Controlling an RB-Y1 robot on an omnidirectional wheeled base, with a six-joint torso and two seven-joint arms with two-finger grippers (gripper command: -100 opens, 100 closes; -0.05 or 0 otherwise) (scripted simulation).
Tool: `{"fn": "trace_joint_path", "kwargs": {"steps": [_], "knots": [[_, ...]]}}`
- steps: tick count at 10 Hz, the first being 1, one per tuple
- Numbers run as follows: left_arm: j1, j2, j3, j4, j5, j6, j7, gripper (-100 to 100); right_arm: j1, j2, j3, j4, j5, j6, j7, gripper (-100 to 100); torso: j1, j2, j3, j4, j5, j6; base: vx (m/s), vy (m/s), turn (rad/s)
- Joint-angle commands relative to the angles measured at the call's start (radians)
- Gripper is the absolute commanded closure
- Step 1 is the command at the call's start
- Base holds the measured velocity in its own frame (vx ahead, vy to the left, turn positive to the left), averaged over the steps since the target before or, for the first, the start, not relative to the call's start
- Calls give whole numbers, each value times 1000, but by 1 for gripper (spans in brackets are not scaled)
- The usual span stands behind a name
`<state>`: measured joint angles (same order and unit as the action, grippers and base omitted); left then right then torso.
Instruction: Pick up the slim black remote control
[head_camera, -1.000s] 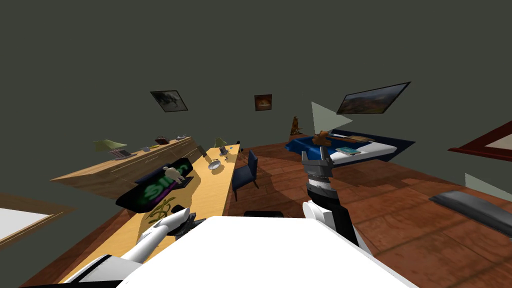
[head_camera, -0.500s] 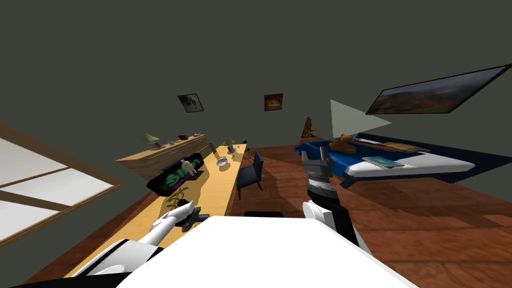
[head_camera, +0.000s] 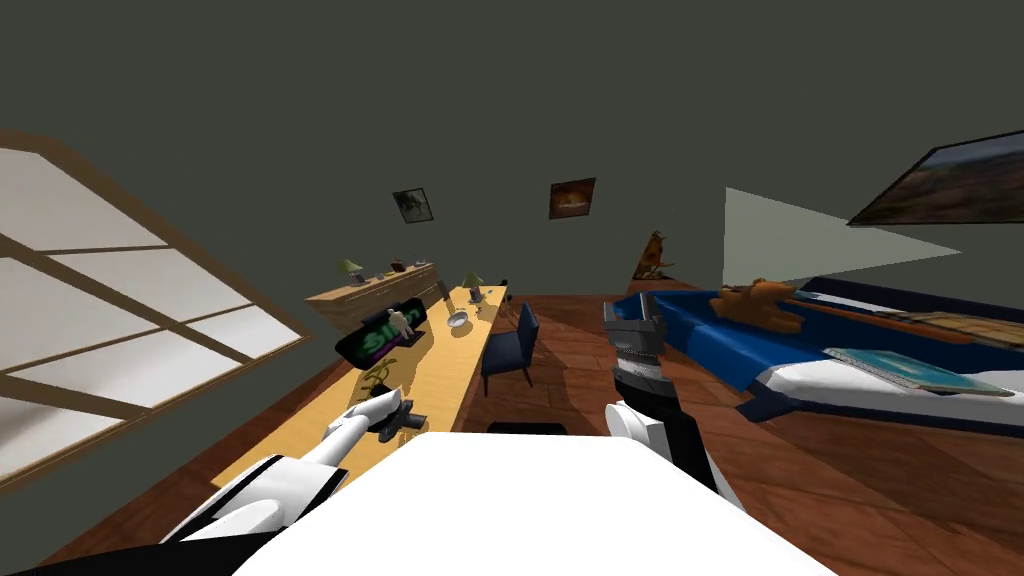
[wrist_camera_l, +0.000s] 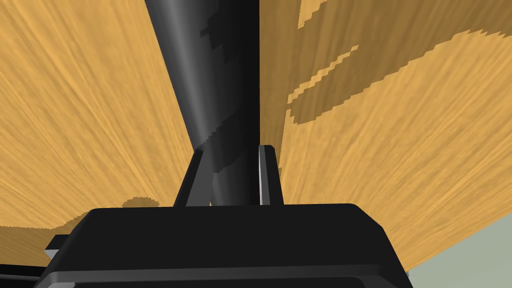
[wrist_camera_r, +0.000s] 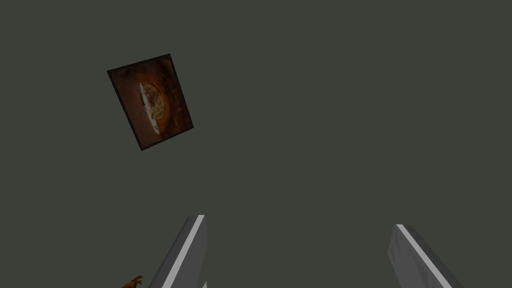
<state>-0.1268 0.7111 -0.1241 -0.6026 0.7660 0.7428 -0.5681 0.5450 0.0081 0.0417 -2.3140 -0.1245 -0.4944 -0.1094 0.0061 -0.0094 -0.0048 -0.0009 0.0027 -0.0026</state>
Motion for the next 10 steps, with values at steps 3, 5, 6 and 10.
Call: {"fn": "trace_joint_path", "kwargs": {"steps": [3,5,6,10], "knots": [[-39,-7,3,11,-13,14,-68,100,0,0,0,0,0,0,0,0,-1,-1,0,0,0,1,77,-47,222],[-100,-23,5,41,-31,26,-137,100,0,0,0,0,0,0,0,0,1,2,1,0,0,0,73,-36,368],[-105,-23,5,41,-31,26,-158,100,0,0,0,0,0,0,0,0,0,0,0,0,0,0,73,-62,234],[-133,-31,5,57,-40,31,-191,0,0,0,0,0,0,0,0,0,2,3,2,1,0,2,34,-34,137]]}}
